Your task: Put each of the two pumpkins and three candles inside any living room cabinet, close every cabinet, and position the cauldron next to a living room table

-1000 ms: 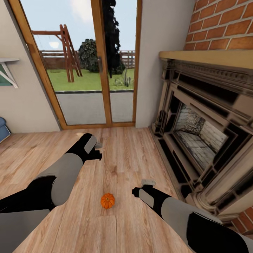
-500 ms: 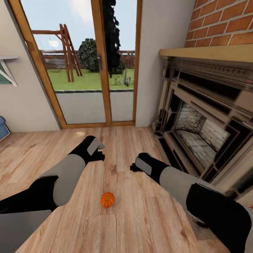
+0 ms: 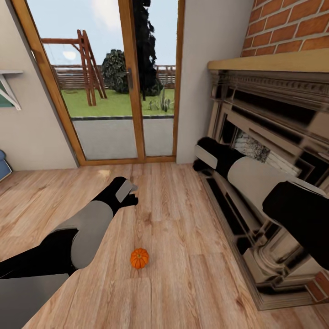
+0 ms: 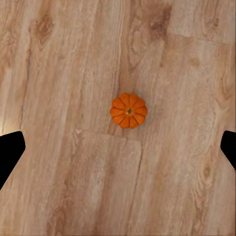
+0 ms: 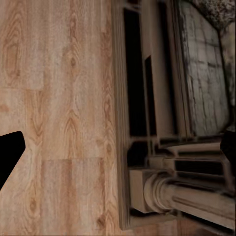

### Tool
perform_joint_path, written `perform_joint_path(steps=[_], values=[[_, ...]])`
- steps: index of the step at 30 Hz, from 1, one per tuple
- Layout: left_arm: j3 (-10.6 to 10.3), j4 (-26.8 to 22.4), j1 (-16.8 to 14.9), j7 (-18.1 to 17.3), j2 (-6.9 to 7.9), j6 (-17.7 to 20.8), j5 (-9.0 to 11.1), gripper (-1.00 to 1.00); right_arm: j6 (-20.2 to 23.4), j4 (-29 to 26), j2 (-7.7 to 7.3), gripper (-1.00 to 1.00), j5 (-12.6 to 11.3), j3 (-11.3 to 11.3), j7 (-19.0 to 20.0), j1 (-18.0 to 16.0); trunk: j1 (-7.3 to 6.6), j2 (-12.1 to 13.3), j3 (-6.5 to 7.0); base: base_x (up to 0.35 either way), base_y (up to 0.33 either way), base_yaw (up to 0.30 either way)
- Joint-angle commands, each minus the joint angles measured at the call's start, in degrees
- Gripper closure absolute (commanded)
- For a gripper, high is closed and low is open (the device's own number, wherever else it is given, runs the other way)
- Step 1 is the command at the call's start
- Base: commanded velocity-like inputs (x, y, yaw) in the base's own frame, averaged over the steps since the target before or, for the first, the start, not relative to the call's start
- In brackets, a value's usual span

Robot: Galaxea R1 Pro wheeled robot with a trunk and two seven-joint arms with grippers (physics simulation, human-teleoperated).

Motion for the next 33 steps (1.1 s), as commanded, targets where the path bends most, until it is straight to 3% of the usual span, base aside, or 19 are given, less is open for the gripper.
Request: perform_joint_path(steps=[1, 5, 10, 14, 18, 21, 25, 33], values=[[0.0, -0.1, 0.0, 0.5, -0.02, -0.4, 0.6, -1.00, 0.1, -0.3, 0.01, -1.00, 0.4, 0.4, -0.5, -0.2, 0.22, -0.4, -0.24, 0.000, 0.000, 0.000], [0.0, -0.1, 0.0, 0.5, -0.02, -2.3, 0.7, -1.00, 0.2, -2.8, 0.65, -1.00, 4.9, 0.4, -1.1, -0.7, 1.10, -2.0, -0.96, 0.000, 0.000, 0.000], [-0.2, -0.6, 0.0, 0.2, -0.02, -1.4, 0.8, -1.00, 0.6, -3.4, 0.82, -1.00, 5.7, 0.4, -4.4, -0.8, 2.20, -4.1, -1.86, 0.000, 0.000, 0.000], [-0.1, -4.8, 0.0, 0.5, -0.02, 6.7, 0.7, -1.00, 1.9, -3.6, 0.92, -1.00, 5.6, 0.4, -5.1, -0.8, 3.08, -5.7, -2.57, 0.000, 0.000, 0.000], [0.0, -6.5, 0.0, 0.7, -0.02, 8.8, 0.7, -1.00, 2.1, -3.6, 1.82, -1.00, 5.6, 0.4, -5.2, -0.8, 3.96, -7.3, -3.29, 0.000, 0.000, 0.000], [0.1, -7.0, 0.0, 0.8, -0.02, 6.8, 0.8, -1.00, 2.2, -3.7, 2.79, -1.00, 5.6, 0.3, -5.2, -0.8, 4.62, -8.5, -3.83, 0.000, 0.000, 0.000], [0.2, -6.4, 0.0, 0.8, -0.02, 3.2, 0.8, -1.00, 2.1, -4.0, 3.02, -1.00, 5.7, 0.3, -5.2, -0.8, 5.49, -10.1, -4.55, 0.000, 0.000, 0.000], [0.2, -2.8, 0.0, -0.7, -0.02, 0.0, 0.9, -1.00, 2.1, -4.4, 0.65, -1.00, 5.8, 0.2, -5.2, -0.8, 7.25, -13.3, -5.99, 0.000, 0.000, 0.000]])
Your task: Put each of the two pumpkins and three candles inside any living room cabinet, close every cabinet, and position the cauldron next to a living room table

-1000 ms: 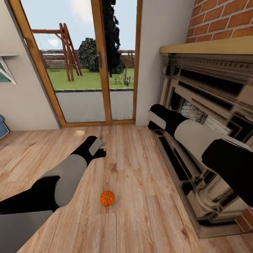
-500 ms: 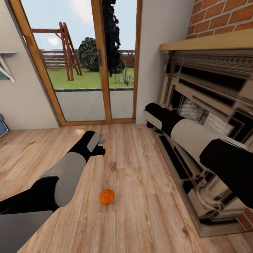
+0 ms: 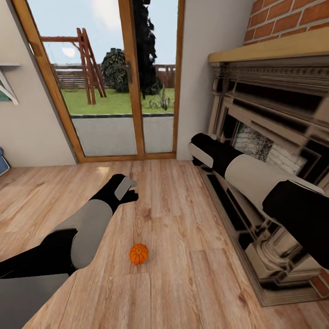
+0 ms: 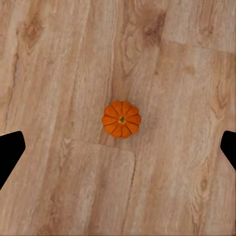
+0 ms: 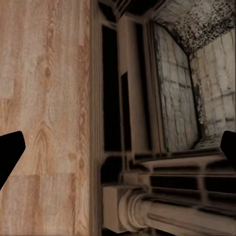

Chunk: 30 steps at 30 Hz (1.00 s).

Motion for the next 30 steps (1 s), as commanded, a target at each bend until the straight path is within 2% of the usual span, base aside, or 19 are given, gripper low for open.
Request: perform_joint_path(steps=[1, 6, 8, 11, 15, 22, 24, 26, 27, 30], values=[[0.1, -0.1, 0.0, 0.1, -0.03, 0.0, 0.6, -1.00, 0.1, -0.1, -0.06, -1.00, -0.6, 0.4, -0.4, -0.1, 0.22, -0.4, -0.24, 0.000, 0.000, 0.000], [0.1, 2.6, 0.0, -3.5, -0.03, -1.7, 0.5, -1.00, -0.1, -0.1, -0.14, -1.00, -0.6, 0.0, -0.4, -0.1, 1.32, -2.4, -1.13, 0.000, 0.000, 0.000], [0.1, 3.6, 0.0, -4.9, -0.03, -3.7, 0.5, -1.00, -0.2, 0.0, 0.03, -1.00, -0.7, -1.5, -0.5, 0.0, 1.76, -3.3, -1.49, 0.000, 0.000, 0.000], [0.0, 4.0, 0.0, -5.9, -0.03, -4.6, 0.5, -1.00, -0.2, 0.0, 0.16, -1.00, -0.8, -4.2, -1.0, 0.0, 2.42, -4.5, -2.03, 0.000, 0.000, 0.000], [0.0, 4.2, 0.0, -6.3, -0.03, -5.3, 0.4, -1.00, -0.3, -0.1, 0.15, -1.00, -0.7, -7.4, -4.0, 0.0, 3.29, -6.1, -2.75, 0.000, 0.000, 0.000], [-0.3, 3.2, 0.0, -6.1, -0.03, -4.8, 0.3, -1.00, -0.3, 0.0, -0.23, -1.00, -0.7, -8.1, -4.9, 0.0, 4.83, -8.9, -4.01, 0.000, 0.000, 0.000], [-0.3, -0.8, 0.0, -6.0, -0.03, 0.7, 0.2, -1.00, -0.2, 0.0, -0.33, -1.00, -0.7, -8.2, -4.9, 0.0, 5.27, -9.7, -4.37, 0.000, 0.000, 0.000], [-0.3, -3.4, 0.0, -5.9, -0.03, 4.5, 0.2, -1.00, -0.2, 0.0, -0.35, -1.00, -0.8, -8.2, -4.9, 0.0, 5.71, -10.5, -4.73, 0.000, 0.000, 0.000], [-0.3, -7.0, 0.0, -5.9, -0.03, 8.1, 0.0, -1.00, -0.1, 0.0, -0.62, -1.00, -0.8, -8.2, -4.8, 0.0, 5.93, -10.9, -4.90, 0.000, 0.000, 0.000], [-0.3, -8.6, 0.0, -5.8, -0.03, 9.4, -0.1, -1.00, -0.1, 0.0, -1.84, -1.00, -0.8, -8.3, -4.8, 0.0, 6.59, -12.1, -5.44, 0.000, 0.000, 0.000]])
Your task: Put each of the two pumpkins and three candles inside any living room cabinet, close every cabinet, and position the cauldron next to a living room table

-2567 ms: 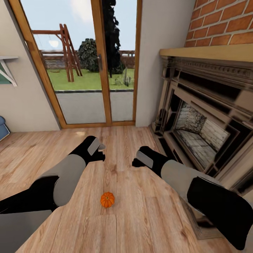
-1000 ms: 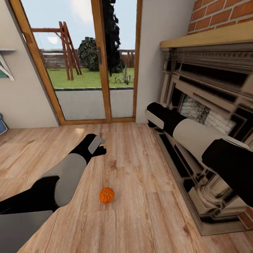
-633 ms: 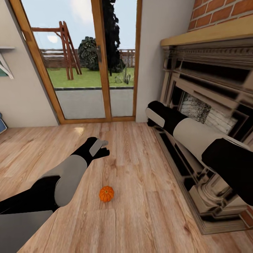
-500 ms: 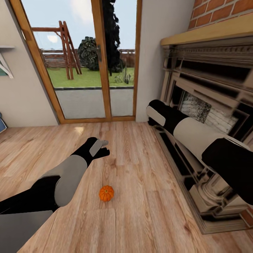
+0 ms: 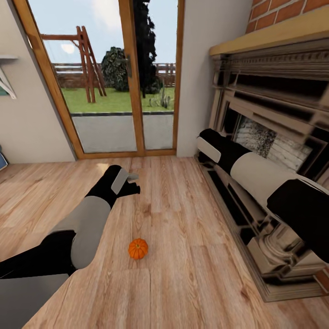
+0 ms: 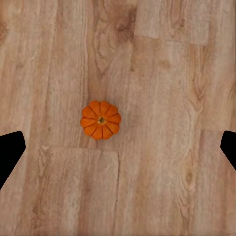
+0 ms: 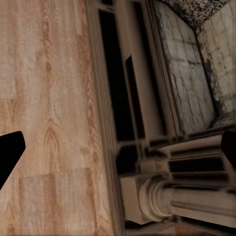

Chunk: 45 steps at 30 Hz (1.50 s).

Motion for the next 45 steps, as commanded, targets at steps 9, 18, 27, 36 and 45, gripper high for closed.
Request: perform_joint_path(steps=[9, 18, 27, 36, 45], values=[[0.4, -0.7, 0.0, 0.6, -0.06, 0.4, 0.7, -1.00, -0.1, -4.9, -4.82, -1.00, -0.4, -4.3, -0.6, -0.1, 1.97, -3.7, -1.67, 0.000, 0.000, 0.000], [0.5, -0.6, 0.0, 0.5, -0.06, 0.3, 0.8, -1.00, 0.1, -6.5, -5.44, -1.00, -0.5, -6.6, -3.1, -0.1, 3.29, -6.1, -2.75, 0.000, 0.000, 0.000], [0.5, 0.3, 0.0, 0.6, -0.06, 0.0, 0.8, -1.00, -0.1, -6.4, -5.71, -1.00, -0.5, -6.3, -3.3, -0.1, 3.29, -6.1, -2.75, 0.047, 0.000, 0.000], [0.5, 3.2, 0.0, 0.6, -0.06, -2.5, 0.8, -1.00, 0.1, -6.4, -5.82, -1.00, -0.4, -6.3, -3.4, -0.1, 3.29, -6.1, -2.75, 0.127, 0.000, 0.000], [0.5, 4.3, 0.0, 0.6, -0.06, -3.1, 0.8, -1.00, 0.1, -6.4, -5.77, -1.00, -0.4, -6.3, -3.4, -0.1, 3.29, -6.1, -2.75, 0.283, 0.000, 0.000]])
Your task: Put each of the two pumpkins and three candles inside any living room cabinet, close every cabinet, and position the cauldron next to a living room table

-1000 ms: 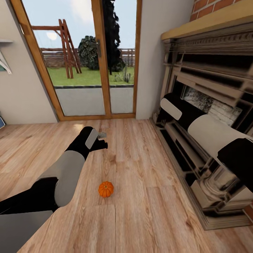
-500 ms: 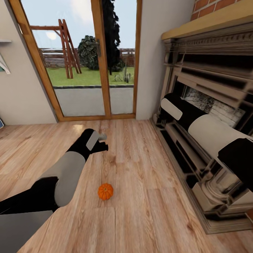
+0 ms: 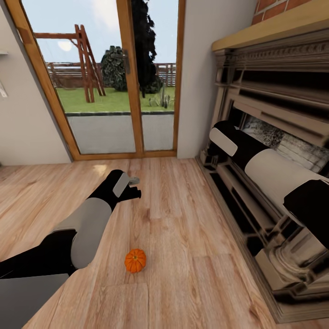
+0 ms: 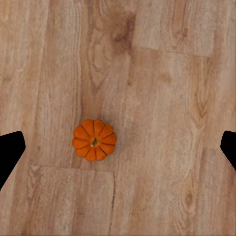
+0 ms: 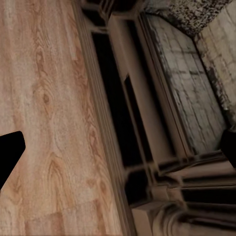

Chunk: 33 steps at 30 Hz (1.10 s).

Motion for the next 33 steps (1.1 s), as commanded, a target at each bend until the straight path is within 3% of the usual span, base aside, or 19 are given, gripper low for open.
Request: perform_joint_path(steps=[1, 20, 33], values=[[0.2, 0.0, 0.0, 0.6, -0.05, 0.1, 0.6, -1.00, 0.1, -0.1, -0.11, -1.00, -0.6, 0.4, -0.5, -0.1, 0.02, 0.0, -0.06, 0.267, 0.000, 0.000], [0.2, 1.7, 0.0, 0.2, 0.37, -1.0, 0.6, -1.00, 0.3, -0.1, -0.16, -1.00, -0.7, 0.3, -0.5, -0.1, 0.02, 0.0, -0.06, 0.109, 0.000, 0.000], [0.2, 1.7, 0.0, 0.6, 0.34, -1.2, 0.6, -1.00, 0.4, -0.1, -0.53, -1.00, -0.8, 0.2, -0.5, -0.1, 2.88, -5.2, -2.39, 0.001, 0.000, 0.000]])
